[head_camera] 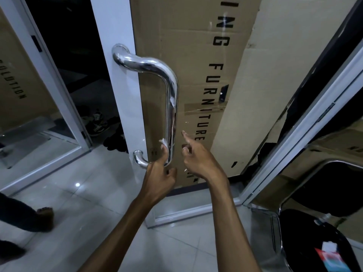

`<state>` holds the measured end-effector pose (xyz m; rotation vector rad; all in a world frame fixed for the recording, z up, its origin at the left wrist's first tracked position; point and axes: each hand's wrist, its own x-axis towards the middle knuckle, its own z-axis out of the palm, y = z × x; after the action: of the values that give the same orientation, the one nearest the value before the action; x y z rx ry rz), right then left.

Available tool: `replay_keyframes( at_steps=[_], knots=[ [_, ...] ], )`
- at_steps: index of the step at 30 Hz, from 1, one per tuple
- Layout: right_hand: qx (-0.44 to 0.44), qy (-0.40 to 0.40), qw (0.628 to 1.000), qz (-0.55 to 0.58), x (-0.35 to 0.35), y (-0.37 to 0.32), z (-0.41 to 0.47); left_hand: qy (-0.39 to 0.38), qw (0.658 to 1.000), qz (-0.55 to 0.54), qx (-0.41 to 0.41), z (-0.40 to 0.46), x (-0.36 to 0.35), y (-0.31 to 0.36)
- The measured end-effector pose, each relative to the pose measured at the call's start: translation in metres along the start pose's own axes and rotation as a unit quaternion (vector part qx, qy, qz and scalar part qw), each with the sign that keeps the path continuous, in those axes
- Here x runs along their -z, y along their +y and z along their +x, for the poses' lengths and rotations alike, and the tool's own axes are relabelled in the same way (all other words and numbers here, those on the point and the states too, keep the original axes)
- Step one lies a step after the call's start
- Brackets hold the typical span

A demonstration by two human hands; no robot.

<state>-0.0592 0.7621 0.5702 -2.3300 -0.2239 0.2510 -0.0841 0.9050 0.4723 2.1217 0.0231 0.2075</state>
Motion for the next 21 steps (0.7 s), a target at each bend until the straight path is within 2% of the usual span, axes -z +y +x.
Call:
replay_keyframes(
  at_steps=[2,7,12,17,21],
  knots=[
    [0.000,-0.006,1.000,0.000,0.000,0.000,0.000,-0.014,1.000,0.003,0.007,0.000,0.001,-0.004],
    [-0.002,-0.021,1.000,0.002,0.003,0.000,0.002,0.048,0.999,-0.002,-0.025,0.006,0.006,0.014],
    [-0.006,-0.015,1.000,-0.019,-0.004,0.002,0.004,-0.016,1.000,0.000,-0.002,-0.005,0.003,-0.004],
    [-0.009,0.001,0.999,-0.048,-0.014,0.007,0.006,-0.005,1.000,0.013,-0.013,-0.002,0.006,-0.001],
    [-0.002,0.023,0.998,-0.057,-0.019,0.005,0.005,-0.029,0.998,0.056,-0.024,-0.005,0.010,-0.007]
  ],
)
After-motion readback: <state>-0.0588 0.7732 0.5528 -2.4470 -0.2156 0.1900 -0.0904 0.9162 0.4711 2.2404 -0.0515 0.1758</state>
